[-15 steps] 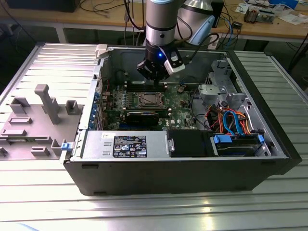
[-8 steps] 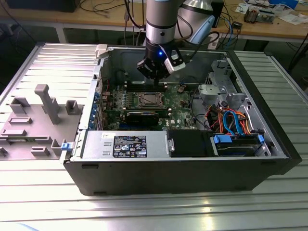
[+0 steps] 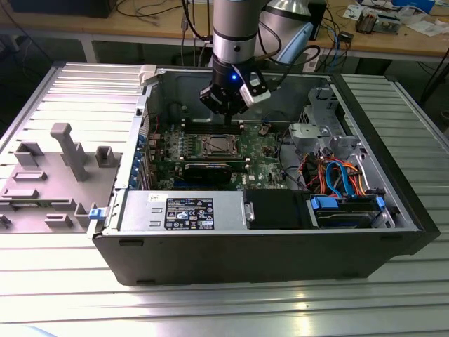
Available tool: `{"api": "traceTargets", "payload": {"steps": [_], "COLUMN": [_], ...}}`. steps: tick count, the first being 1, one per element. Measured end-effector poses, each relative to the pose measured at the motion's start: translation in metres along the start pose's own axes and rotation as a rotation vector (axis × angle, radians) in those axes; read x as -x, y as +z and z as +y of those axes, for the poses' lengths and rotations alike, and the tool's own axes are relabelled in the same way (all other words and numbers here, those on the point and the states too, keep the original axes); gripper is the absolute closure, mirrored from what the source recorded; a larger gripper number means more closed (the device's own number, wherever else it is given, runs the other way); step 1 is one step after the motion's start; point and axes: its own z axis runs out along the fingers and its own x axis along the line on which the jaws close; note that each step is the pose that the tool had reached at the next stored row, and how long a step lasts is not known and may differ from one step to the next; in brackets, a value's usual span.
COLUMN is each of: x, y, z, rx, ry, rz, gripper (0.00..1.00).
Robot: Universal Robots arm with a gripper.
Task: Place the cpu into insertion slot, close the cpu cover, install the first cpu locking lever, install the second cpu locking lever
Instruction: 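Install the second cpu locking lever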
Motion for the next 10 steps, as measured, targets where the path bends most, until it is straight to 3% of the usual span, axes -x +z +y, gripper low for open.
{"api": "traceTargets", "payload": {"steps": [10], "x": [-0.0002], "y": [-0.0005], "z": [-0.0076], "rx": [0.0001], "ry": [0.000], "rz": [-0.0001], "gripper": [0.89]}}
